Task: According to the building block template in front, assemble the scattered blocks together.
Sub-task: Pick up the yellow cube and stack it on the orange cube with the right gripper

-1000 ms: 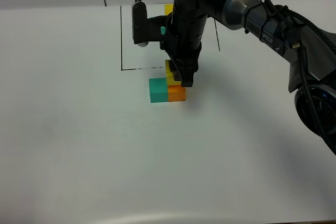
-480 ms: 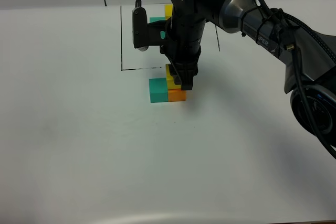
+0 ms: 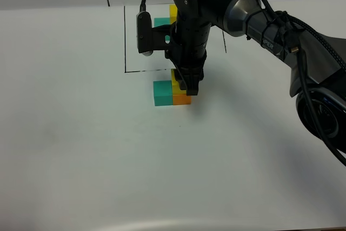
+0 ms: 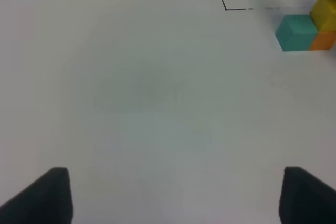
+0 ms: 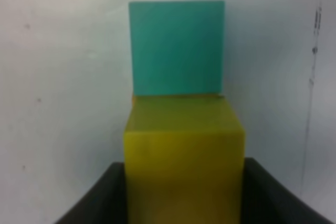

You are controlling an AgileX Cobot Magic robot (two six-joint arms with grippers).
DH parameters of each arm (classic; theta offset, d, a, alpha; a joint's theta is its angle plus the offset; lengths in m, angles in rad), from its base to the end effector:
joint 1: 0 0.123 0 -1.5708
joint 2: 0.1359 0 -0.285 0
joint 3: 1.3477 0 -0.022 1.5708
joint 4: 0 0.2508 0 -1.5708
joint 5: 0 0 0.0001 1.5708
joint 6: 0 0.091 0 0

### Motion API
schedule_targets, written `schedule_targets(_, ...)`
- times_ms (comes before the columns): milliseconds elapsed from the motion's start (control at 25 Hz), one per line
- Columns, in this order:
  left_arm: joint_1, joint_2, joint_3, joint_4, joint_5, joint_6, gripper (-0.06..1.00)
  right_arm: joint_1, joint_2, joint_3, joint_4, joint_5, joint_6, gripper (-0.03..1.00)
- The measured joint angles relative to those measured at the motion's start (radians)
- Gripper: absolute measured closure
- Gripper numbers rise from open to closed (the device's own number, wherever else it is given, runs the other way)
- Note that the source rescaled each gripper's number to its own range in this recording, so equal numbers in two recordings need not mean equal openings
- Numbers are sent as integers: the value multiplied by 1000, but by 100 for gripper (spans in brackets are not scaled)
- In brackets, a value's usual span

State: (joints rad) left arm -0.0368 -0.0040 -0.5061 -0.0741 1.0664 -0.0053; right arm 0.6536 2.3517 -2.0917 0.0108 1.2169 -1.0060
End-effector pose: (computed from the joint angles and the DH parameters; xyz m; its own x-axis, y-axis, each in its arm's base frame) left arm -0.0067 -0.0057 0.2787 -0.4543 -0.0244 -0.8905 0.0759 0.9949 -0.0659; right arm 0.3911 0.3007 0.1854 0.0931 -0.9901 -0.1054 -0.9862 -0.0772 -0.1464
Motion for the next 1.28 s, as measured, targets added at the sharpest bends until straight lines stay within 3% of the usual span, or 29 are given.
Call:
schedule_targets(840,0,0,0,0,0,0,9,0,5,-7,1,1,-49,93)
schedule_targets(920,0,0,0,0,0,0,9,0,7,-7,2,1,-49,81)
schedule_targets(1120,0,0,0,0,0,0,9,0,-1,-7,-1,1,-48,31)
schedule_targets(1280,0,0,0,0,0,0,9,0,-34,-7,-11,2,2,10)
